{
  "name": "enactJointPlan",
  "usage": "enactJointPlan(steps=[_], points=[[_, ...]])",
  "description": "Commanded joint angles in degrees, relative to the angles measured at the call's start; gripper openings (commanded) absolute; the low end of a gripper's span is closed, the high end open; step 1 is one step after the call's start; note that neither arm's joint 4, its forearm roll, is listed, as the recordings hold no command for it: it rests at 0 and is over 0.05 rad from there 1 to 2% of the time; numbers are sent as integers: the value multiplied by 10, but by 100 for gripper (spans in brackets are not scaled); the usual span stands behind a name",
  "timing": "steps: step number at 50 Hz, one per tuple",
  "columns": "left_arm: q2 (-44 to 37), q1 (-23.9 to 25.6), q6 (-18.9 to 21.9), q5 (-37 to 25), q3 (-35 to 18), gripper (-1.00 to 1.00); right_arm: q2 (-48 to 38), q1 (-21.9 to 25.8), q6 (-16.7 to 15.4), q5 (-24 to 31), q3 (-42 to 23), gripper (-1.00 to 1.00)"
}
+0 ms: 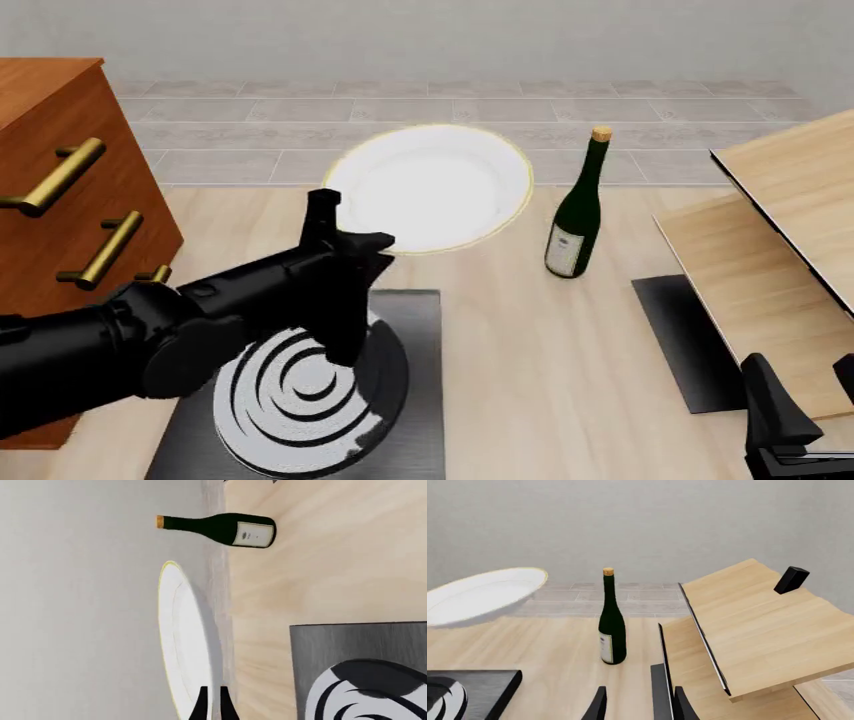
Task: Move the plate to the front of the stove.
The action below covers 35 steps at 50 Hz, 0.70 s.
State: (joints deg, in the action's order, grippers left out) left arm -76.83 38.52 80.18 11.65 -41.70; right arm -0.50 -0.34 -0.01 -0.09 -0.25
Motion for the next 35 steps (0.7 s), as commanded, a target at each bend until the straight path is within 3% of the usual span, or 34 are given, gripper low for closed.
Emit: enactJointPlan(steps=[1,3,27,35], points=[[3,-34,4,-50,-45,-100,0,0,-1,0,0,100],[-1,-53,24,-37,-36,-100,0,0,-1,0,0,100],[-30,-109,20,-145,-158,-100,-2,1,0,0,0,100],[-48,-125,33,-150,-169,-100,-1,1,0,0,0,100]])
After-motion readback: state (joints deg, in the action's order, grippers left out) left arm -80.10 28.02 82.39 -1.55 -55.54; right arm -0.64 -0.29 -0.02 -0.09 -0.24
